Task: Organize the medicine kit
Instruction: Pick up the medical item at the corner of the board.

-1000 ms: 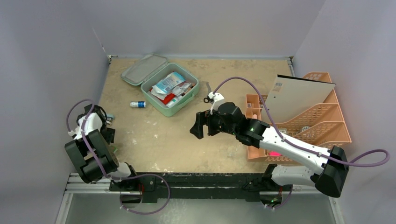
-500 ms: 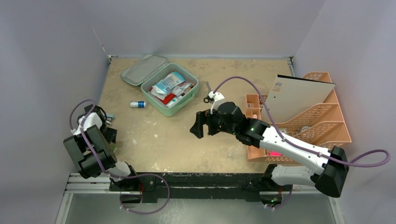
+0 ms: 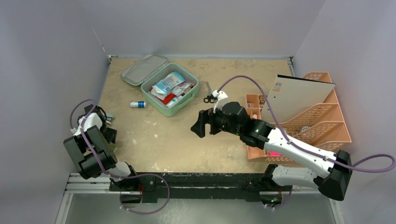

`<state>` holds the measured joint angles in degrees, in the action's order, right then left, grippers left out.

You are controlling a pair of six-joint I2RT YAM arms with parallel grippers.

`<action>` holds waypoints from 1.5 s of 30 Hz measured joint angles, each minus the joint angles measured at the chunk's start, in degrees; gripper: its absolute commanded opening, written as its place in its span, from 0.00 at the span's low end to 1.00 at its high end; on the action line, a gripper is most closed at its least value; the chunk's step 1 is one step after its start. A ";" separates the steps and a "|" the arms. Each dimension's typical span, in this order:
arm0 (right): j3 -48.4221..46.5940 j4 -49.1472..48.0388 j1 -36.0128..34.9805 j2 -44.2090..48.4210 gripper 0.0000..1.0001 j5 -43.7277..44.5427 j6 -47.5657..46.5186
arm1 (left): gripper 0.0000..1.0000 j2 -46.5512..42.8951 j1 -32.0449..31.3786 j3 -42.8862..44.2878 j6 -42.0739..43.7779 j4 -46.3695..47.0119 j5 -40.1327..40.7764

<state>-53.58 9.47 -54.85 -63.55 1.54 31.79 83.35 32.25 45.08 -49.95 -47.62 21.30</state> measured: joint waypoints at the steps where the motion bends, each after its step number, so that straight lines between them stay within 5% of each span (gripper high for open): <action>1: 0.00 -0.09 0.00 -0.02 0.99 0.00 0.02 | 0.79 -0.02 0.00 0.00 0.00 -0.13 0.24; 18: 0.02 -0.79 0.00 -0.07 0.99 -0.83 0.11 | 0.79 -0.24 0.11 -0.48 -0.42 -0.07 0.57; 45: 0.15 -0.74 0.00 -0.04 0.99 -1.01 0.11 | 0.67 -4.31 0.37 -4.61 -3.15 6.21 -5.79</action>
<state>-53.43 8.73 -54.85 -63.59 0.54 31.90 79.05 32.62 40.47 -53.10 -41.41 15.51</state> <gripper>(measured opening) 0.987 0.683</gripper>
